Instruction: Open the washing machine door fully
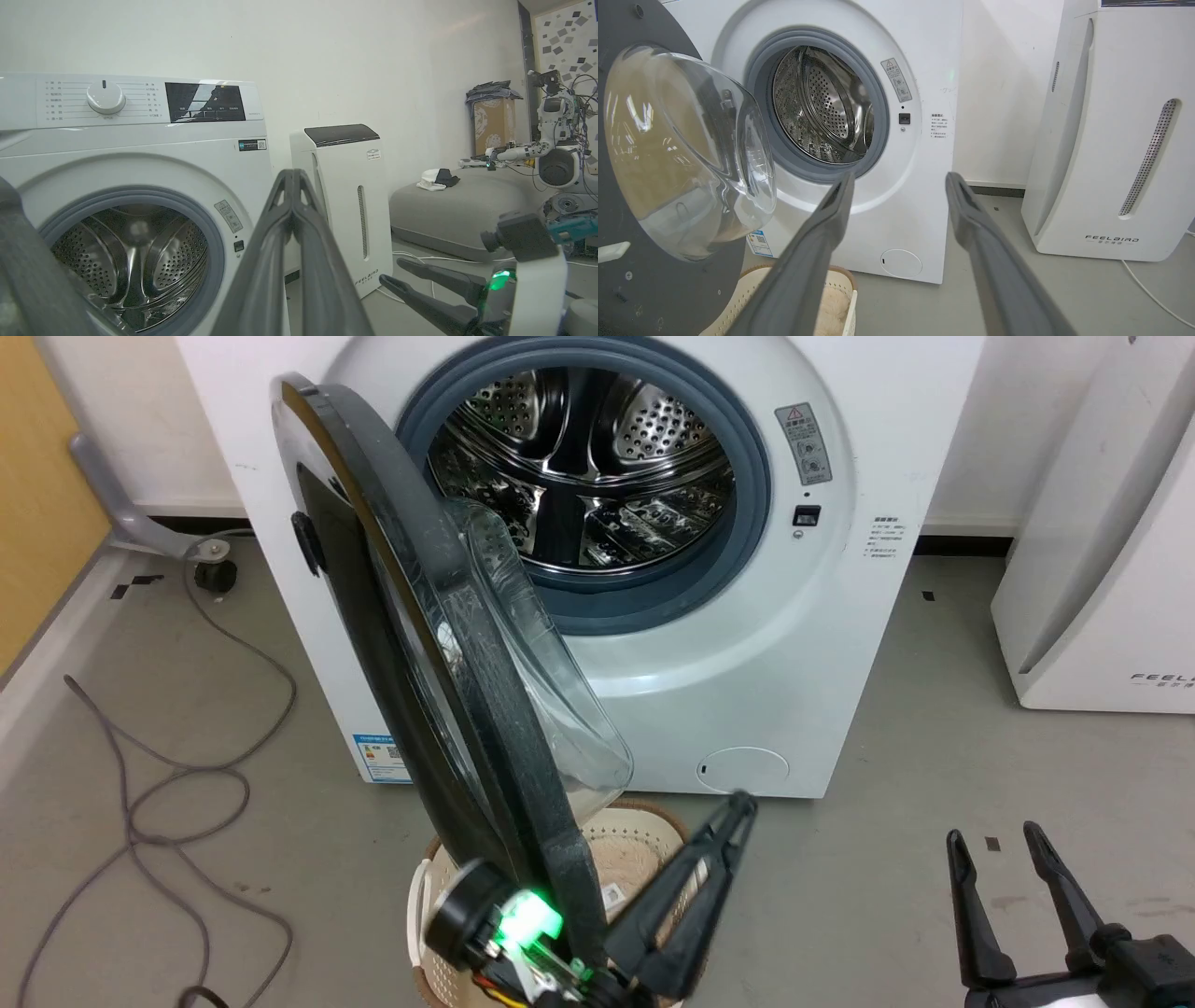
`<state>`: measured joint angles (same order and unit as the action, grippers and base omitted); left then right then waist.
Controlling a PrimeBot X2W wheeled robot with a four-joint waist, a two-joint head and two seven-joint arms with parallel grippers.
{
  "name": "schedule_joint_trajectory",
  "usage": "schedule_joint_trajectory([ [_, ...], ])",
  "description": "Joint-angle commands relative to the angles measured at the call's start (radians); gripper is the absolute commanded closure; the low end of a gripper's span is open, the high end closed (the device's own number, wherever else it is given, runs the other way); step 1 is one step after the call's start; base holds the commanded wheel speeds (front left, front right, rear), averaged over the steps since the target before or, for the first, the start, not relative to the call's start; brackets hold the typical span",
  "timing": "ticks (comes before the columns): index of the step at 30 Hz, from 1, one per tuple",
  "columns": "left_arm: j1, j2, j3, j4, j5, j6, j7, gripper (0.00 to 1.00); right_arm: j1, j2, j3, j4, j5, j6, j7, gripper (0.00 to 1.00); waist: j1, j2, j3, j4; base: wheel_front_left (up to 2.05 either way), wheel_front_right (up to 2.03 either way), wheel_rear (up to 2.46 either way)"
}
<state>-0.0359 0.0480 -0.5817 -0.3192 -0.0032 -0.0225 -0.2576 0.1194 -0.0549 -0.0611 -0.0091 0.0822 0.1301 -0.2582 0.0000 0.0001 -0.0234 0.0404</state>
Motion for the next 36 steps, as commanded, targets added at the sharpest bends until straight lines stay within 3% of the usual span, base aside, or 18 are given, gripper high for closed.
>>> schedule_joint_trajectory([
  [1,0.022,0.002,-0.020,0.019,-0.006,-0.006,-0.004,1.00,0.016,0.005,-0.001,-0.001,0.004,0.001,-0.004,0.00,0.0000,-0.0001,0.001,0.003,0.00,0.00,0.00],
  [9,0.075,0.006,-0.057,0.120,-0.019,-0.006,-0.004,1.00,0.011,0.005,0.002,0.005,0.007,0.001,-0.004,0.00,0.0000,-0.0001,0.010,0.008,0.00,0.00,0.00],
  [22,0.110,0.003,0.062,0.248,-0.101,0.057,-0.004,1.00,0.001,0.005,0.004,0.021,0.012,0.001,-0.004,0.00,0.0000,-0.0001,0.029,0.011,0.00,0.00,0.00],
  [36,0.123,0.002,0.110,0.293,-0.122,0.077,-0.004,1.00,-0.009,0.005,0.025,0.034,0.015,0.001,-0.004,0.00,0.0000,-0.0001,0.032,0.078,0.00,0.00,0.00],
])
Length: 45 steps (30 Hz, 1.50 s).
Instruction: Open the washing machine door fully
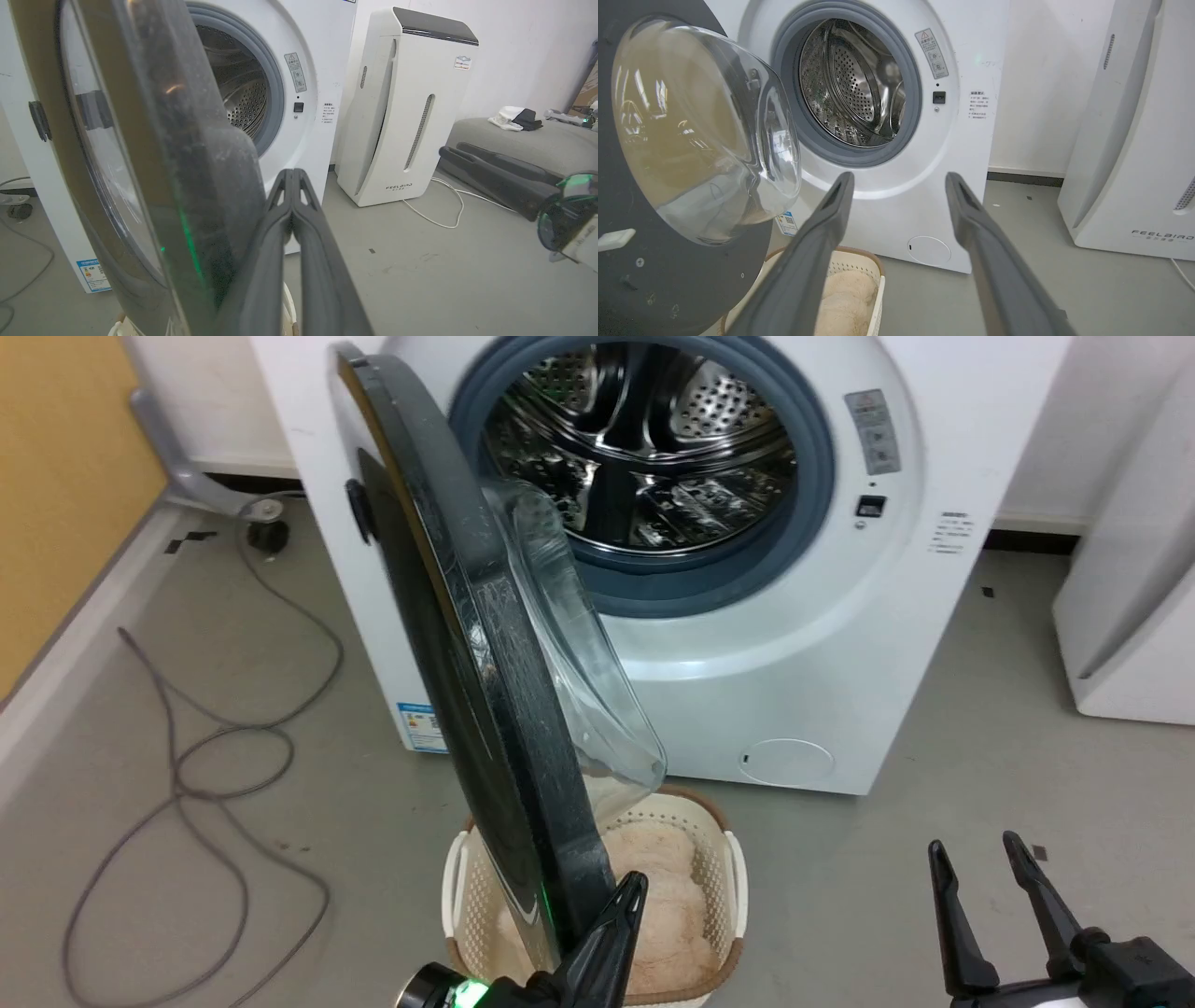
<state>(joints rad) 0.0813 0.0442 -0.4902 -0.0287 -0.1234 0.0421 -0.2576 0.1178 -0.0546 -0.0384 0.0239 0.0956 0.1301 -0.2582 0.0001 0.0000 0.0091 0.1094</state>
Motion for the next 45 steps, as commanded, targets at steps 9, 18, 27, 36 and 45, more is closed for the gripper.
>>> schedule_joint_trajectory([
  [9,0.021,0.006,0.042,-0.011,0.011,0.014,-0.004,1.00,0.000,0.004,0.013,0.004,0.006,0.001,-0.004,0.00,-0.0001,0.0000,0.004,0.103,0.00,0.00,0.00],
  [18,0.029,0.006,0.082,-0.016,0.011,0.024,-0.004,1.00,-0.005,0.004,0.020,0.008,-0.002,0.001,-0.004,0.00,-0.0001,0.0000,0.023,0.196,0.00,0.00,0.00],
  [27,0.032,0.006,0.175,-0.020,-0.010,0.065,-0.004,1.00,-0.022,0.004,0.020,0.008,-0.017,0.001,-0.004,0.00,-0.0001,0.0000,0.057,0.250,0.00,0.00,0.00],
  [36,0.019,0.006,0.351,-0.035,-0.021,0.093,-0.004,1.00,-0.041,0.004,0.021,0.005,-0.035,0.001,-0.004,0.00,-0.0001,0.0000,0.100,0.273,0.00,0.00,0.00],
  [45,-0.055,0.006,0.548,0.017,-0.042,0.077,-0.004,1.00,-0.071,0.004,0.025,0.002,-0.065,0.001,-0.004,0.00,-0.0001,0.0000,0.159,0.270,0.00,0.00,0.00],
])
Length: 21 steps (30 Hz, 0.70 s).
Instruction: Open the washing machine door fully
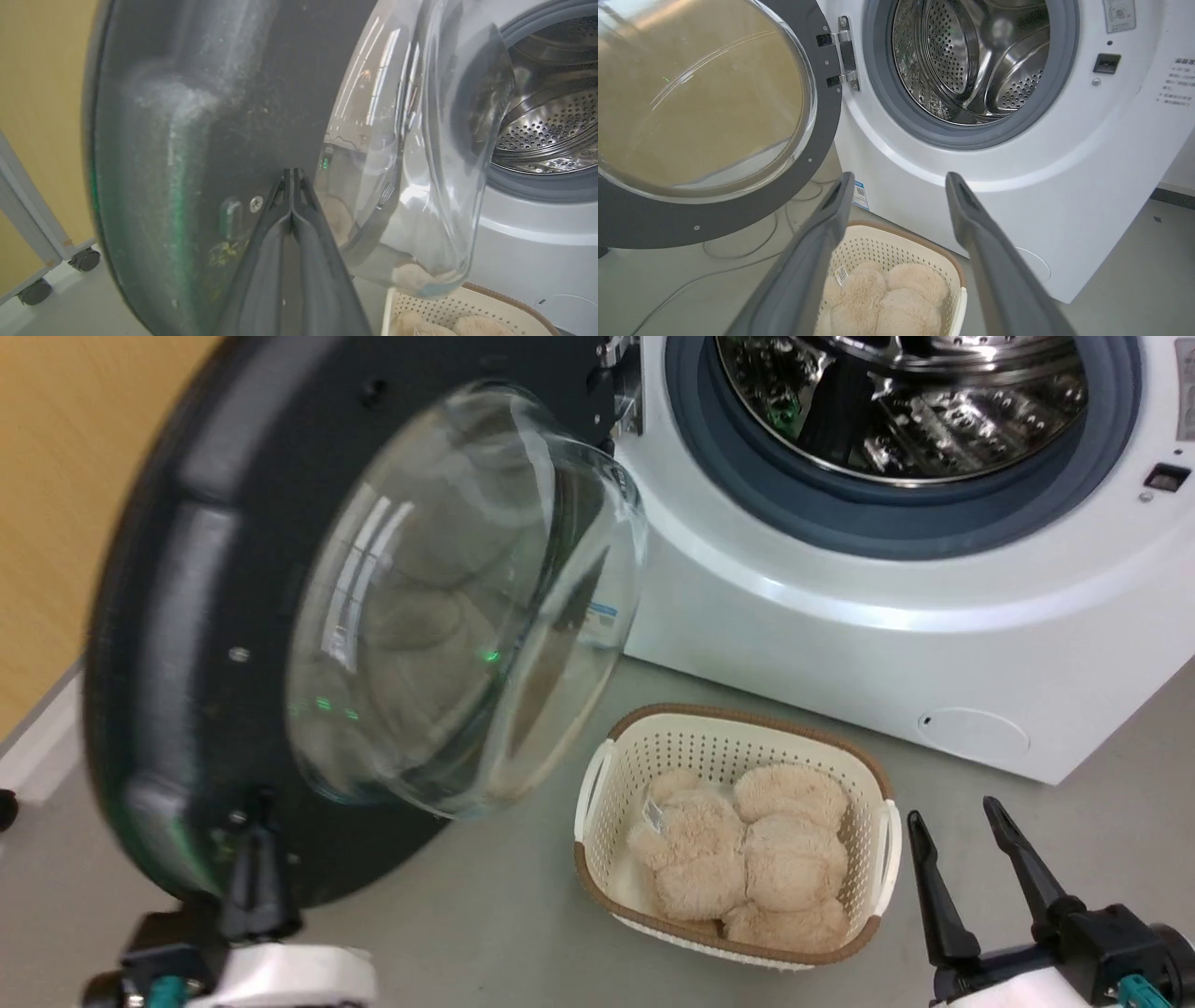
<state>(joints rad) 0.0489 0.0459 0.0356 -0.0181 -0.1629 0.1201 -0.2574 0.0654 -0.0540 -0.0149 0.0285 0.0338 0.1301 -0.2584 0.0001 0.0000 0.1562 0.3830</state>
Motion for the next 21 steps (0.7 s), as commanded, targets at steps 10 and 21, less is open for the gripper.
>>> schedule_joint_trajectory([
  [10,-0.114,0.004,0.197,0.075,-0.002,-0.025,-0.004,1.00,-0.039,0.003,0.003,-0.005,-0.025,0.001,-0.003,0.00,-0.0001,0.0000,0.063,-0.033,0.00,0.00,0.00],
  [21,-0.277,0.070,0.393,0.219,0.011,-0.058,-0.004,1.00,-0.070,-0.010,0.004,0.001,-0.030,0.001,-0.003,0.00,-0.0001,0.0000,0.105,-0.074,0.00,0.00,0.00],
])
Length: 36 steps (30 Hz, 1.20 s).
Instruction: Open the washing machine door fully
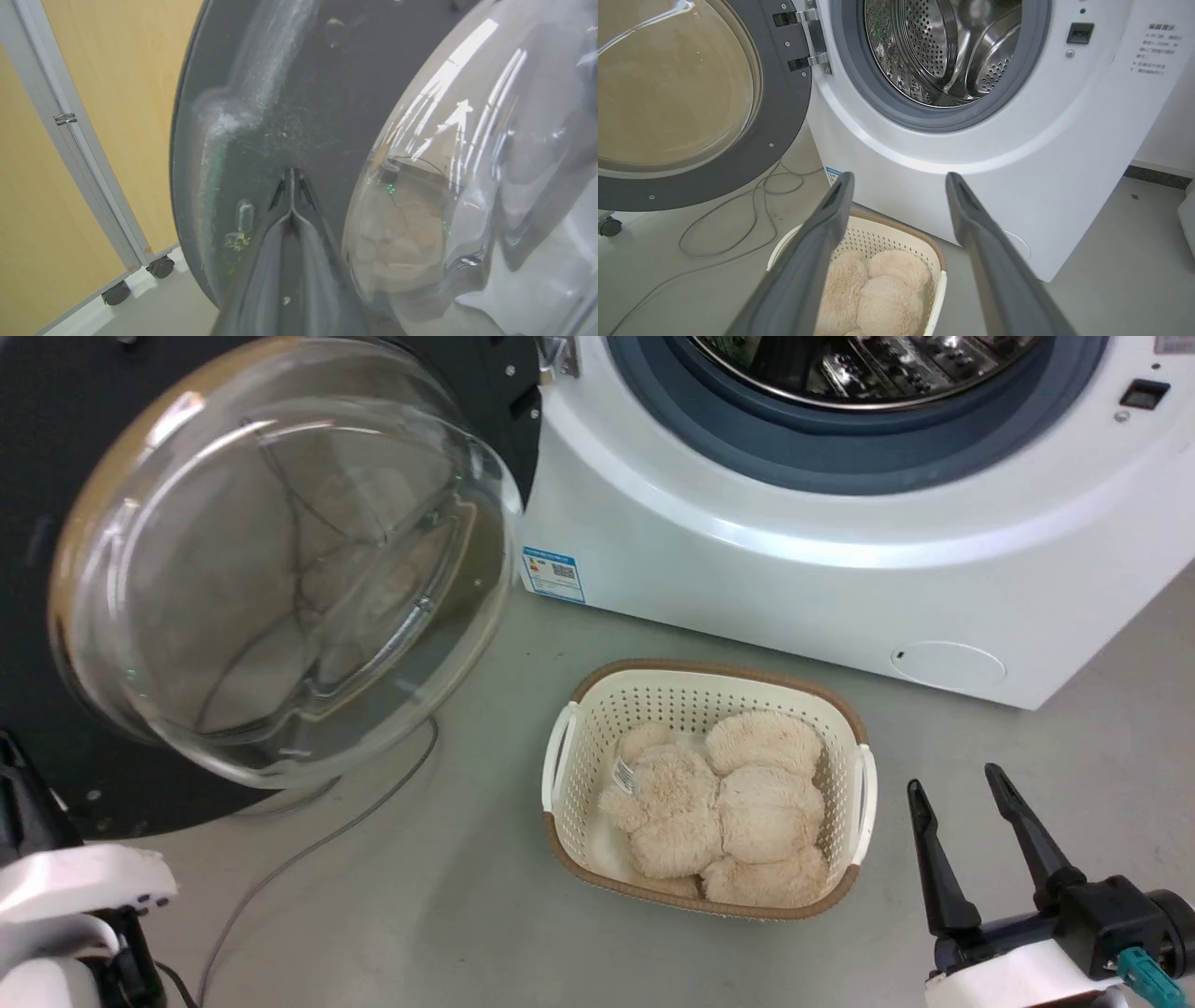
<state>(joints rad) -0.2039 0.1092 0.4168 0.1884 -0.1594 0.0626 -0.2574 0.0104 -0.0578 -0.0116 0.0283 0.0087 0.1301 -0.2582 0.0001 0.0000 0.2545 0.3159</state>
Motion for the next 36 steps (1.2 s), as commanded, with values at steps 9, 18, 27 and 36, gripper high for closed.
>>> schedule_joint_trajectory([
  [9,-0.132,0.072,0.076,0.132,0.021,-0.012,-0.004,1.00,-0.032,-0.014,-0.001,-0.001,-0.004,0.001,-0.004,0.00,-0.0001,0.0000,0.034,-0.033,0.00,0.00,0.00],
  [18,-0.217,0.133,0.143,0.247,0.019,-0.015,-0.004,1.00,-0.041,-0.012,-0.004,-0.006,-0.004,0.001,-0.004,0.00,-0.0001,0.0000,0.043,-0.063,0.00,0.00,0.00],
  [27,-0.258,0.163,0.163,0.334,0.043,-0.015,-0.004,1.00,-0.038,-0.008,-0.009,-0.004,-0.005,0.001,-0.004,0.00,-0.0001,0.0000,0.026,-0.074,0.00,0.00,0.00],
  [36,-0.209,0.139,0.151,0.283,0.080,-0.052,-0.004,1.00,-0.019,0.001,-0.012,0.007,-0.001,0.001,-0.004,0.00,-0.0001,0.0000,-0.037,-0.075,0.00,0.00,0.00],
])
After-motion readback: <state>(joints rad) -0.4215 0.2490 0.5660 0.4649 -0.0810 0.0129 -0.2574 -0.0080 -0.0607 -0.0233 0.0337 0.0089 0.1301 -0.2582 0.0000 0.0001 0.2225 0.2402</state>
